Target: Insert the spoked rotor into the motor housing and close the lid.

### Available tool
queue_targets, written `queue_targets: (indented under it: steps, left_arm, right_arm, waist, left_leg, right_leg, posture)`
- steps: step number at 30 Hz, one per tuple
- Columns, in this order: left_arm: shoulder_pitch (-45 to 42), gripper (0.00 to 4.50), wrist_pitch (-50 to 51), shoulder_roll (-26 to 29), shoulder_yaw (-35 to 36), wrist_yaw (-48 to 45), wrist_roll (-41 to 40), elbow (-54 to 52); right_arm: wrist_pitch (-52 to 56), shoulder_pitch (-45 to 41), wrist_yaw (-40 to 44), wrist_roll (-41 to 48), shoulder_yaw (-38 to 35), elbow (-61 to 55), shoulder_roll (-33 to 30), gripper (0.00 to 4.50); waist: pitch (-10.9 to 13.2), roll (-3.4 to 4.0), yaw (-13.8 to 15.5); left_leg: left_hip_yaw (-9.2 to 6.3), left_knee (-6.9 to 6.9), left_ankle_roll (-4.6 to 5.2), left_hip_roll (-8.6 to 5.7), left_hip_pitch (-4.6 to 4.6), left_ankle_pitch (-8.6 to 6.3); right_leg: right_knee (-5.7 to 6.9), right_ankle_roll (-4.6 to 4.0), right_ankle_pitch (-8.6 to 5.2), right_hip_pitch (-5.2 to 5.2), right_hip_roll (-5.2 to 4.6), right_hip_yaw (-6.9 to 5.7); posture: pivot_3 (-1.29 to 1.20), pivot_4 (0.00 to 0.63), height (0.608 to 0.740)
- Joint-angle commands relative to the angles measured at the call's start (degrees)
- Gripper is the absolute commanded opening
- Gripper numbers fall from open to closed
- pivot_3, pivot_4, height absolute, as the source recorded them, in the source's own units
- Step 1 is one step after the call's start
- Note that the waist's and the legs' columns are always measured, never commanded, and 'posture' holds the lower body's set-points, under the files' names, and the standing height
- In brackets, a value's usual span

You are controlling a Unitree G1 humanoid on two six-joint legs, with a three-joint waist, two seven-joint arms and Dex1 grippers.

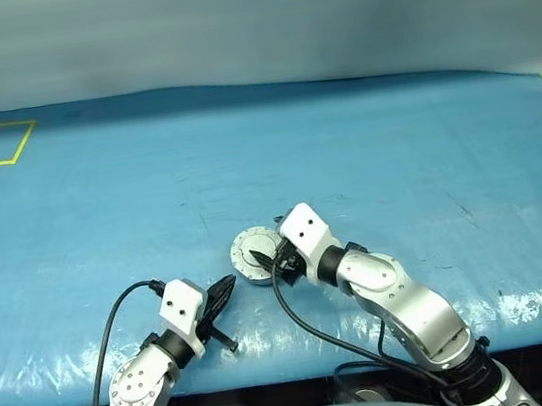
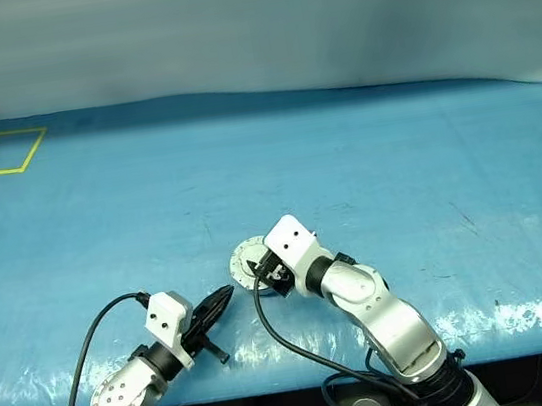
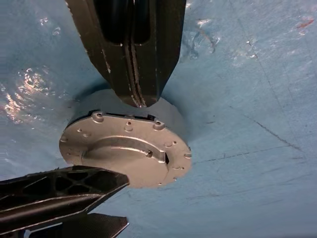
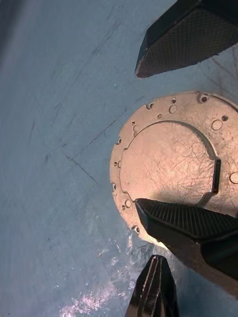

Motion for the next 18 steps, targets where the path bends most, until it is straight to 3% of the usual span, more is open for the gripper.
queue_targets:
  steps: [1,11,18]
  left_arm:
    - [0.68,0.0,-2.35,0.77,-1.09,-1.07,-0.79,-1.15]
    - [-3.91,0.0,-14.71,0.68,0.73,-2.88,-0.56,15.67]
    - [-5.82,0.0,-18.29,0.51,0.6,-4.1,-1.5,20.02]
  right_arm:
    - [0.05,-1.44,0.73,0.23,0.75,-0.33,0.73,3.87]
    - [0.32,-1.85,1.05,0.58,1.78,3.65,2.95,3.87]
    - [-0.36,-1.36,0.68,-0.04,1.83,6.27,3.26,3.87]
  waist:
    - [0.0,0.0,-0.06]
    - [0.0,0.02,-0.61]
    - [-0.07,0.09,-0.96]
  left_leg:
    - [0.0,0.0,0.0,0.0,-0.01,0.0]
    - [0.03,-0.12,0.0,0.01,-0.01,0.0]
    - [0.03,-0.18,0.0,0.0,0.05,0.0]
  right_leg:
    - [-0.01,0.0,0.0,-0.02,0.0,0.0]
    - [-0.03,-0.02,-0.01,-0.08,0.0,0.0]
    - [-0.05,-0.02,-0.01,-0.03,0.0,0.0]
  posture:
    - [0.0,0.15,0.74]
    - [0.0,0.15,0.74]
    - [0.0,0.15,0.74]
